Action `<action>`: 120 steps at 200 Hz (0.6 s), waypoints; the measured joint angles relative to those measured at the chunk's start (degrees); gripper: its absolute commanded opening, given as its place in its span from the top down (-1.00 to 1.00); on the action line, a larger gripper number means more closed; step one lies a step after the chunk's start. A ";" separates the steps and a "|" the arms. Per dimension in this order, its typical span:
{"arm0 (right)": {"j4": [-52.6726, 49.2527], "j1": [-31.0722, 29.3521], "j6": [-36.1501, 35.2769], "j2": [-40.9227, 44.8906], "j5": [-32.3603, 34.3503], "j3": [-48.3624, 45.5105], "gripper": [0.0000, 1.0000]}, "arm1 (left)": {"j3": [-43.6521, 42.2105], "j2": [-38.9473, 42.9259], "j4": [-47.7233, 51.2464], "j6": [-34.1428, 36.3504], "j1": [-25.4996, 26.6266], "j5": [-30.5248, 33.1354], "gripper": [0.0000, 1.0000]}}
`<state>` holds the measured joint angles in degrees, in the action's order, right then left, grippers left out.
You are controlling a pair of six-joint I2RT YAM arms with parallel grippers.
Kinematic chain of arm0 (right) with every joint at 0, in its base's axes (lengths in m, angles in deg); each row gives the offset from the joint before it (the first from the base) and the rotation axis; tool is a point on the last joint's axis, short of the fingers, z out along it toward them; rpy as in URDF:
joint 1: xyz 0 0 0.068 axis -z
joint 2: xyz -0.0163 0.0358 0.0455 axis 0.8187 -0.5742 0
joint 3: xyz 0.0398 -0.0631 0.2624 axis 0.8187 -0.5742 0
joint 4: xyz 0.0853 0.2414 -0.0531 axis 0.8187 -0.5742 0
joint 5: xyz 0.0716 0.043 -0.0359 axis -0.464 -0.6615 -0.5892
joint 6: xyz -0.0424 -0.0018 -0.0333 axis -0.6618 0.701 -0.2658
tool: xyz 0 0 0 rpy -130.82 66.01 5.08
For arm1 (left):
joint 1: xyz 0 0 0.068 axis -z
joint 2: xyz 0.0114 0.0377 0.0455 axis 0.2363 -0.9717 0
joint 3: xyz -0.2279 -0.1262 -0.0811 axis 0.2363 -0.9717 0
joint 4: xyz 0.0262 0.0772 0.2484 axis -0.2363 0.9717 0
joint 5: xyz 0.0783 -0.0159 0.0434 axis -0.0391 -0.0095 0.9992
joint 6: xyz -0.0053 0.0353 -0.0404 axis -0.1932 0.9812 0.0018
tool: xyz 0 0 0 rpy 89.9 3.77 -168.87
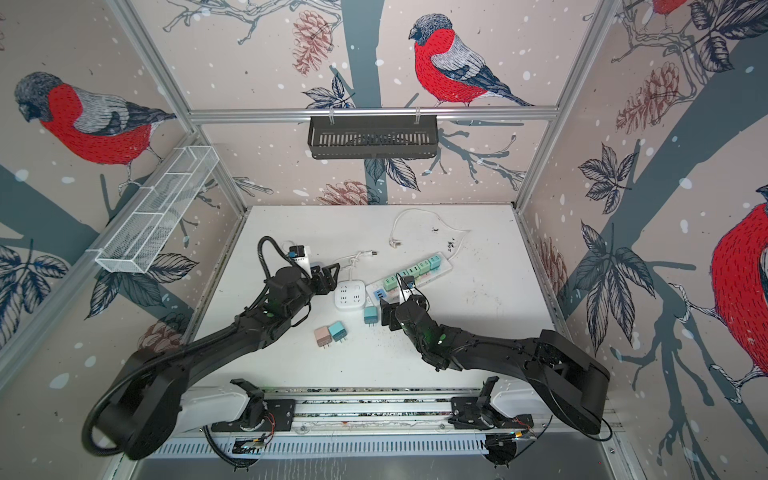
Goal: Insert the plug
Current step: 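Move the right gripper down over a loose teal plug while left draws back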
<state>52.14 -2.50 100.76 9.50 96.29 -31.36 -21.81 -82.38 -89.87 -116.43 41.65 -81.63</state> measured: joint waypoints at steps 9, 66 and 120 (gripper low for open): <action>0.09 -0.66 -0.02 -0.37 0.00 -0.17 -0.81 | -2.95 5.38 0.92 1.18 0.00 2.27 -0.61; 2.91 -3.32 -0.07 -7.43 -0.13 0.76 -0.84 | -24.55 36.59 2.58 6.88 -0.17 15.47 -0.88; 4.52 -5.60 -0.04 -16.35 -0.57 6.16 -0.85 | -26.18 37.68 -5.92 6.29 -0.24 21.57 -0.90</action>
<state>56.66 -8.09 100.72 -6.84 95.72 -25.20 -47.99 -44.70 -95.79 -110.14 41.41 -60.05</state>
